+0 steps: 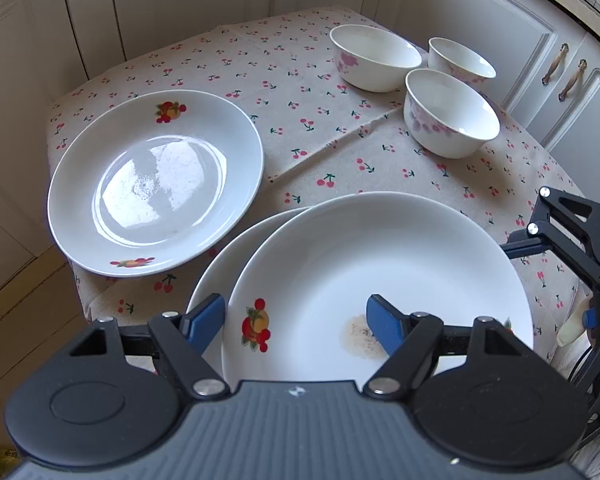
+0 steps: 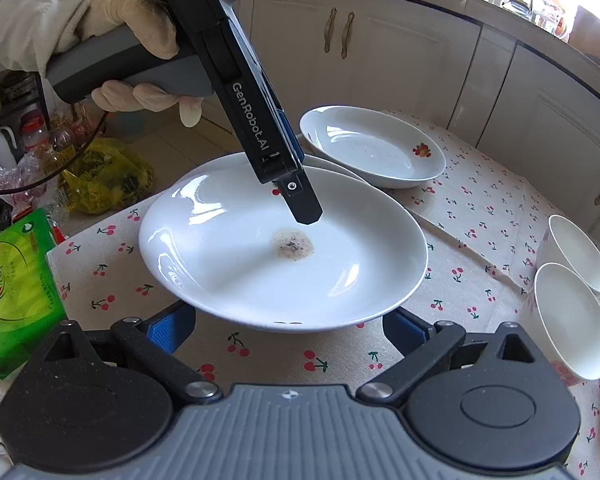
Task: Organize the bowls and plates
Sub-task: 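Lift the stained plate with the left gripper and lower it onto the other white plate, then open the left gripper and pull it back from the stacked plates, then move the left gripper to the rim of the red-flower white plate, then close the left gripper on the red-flower plate's rim, then lift the red-flower plate with the left gripper and carry it toward the stack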
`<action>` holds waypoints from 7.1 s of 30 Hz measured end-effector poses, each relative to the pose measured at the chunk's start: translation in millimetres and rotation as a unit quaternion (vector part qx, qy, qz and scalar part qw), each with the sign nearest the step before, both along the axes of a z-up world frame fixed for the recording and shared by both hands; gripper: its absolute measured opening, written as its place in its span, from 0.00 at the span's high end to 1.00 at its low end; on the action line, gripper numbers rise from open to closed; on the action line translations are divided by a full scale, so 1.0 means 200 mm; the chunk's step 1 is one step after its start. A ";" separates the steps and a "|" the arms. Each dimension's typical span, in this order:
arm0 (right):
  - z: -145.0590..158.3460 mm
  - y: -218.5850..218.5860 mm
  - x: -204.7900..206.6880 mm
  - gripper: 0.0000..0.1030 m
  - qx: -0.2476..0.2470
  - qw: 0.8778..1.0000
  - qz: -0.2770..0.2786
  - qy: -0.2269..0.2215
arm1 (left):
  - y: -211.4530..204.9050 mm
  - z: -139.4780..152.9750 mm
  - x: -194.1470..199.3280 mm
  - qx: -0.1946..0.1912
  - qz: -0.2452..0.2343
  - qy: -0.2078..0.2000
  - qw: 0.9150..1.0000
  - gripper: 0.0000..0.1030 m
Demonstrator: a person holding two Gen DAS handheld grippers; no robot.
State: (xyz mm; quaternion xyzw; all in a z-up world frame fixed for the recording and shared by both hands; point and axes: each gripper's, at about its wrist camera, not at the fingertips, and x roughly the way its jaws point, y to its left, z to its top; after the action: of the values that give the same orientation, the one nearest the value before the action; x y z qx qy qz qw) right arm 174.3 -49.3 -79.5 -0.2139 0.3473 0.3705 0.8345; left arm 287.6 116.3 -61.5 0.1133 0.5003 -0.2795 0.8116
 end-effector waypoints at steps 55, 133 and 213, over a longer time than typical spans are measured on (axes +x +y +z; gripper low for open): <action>0.22 -0.24 0.14 0.00 0.107 0.982 -0.156 0.011 | 0.52 0.13 -0.43 -0.070 0.177 -0.249 0.950 0.04; -0.12 0.25 1.18 0.15 -0.039 0.991 0.077 0.101 | 0.42 -0.13 0.87 -0.070 0.140 0.031 0.987 0.28; -0.06 0.24 1.20 0.04 -0.044 0.994 0.078 0.069 | 0.33 -0.09 1.03 -0.078 0.051 0.081 0.992 0.23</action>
State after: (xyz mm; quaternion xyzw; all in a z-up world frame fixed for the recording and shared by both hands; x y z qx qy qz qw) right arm 414.4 -1.1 -90.6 -0.2507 0.4020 0.4329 0.7669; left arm 493.8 182.3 -80.1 0.0015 0.5461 -0.2841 0.7881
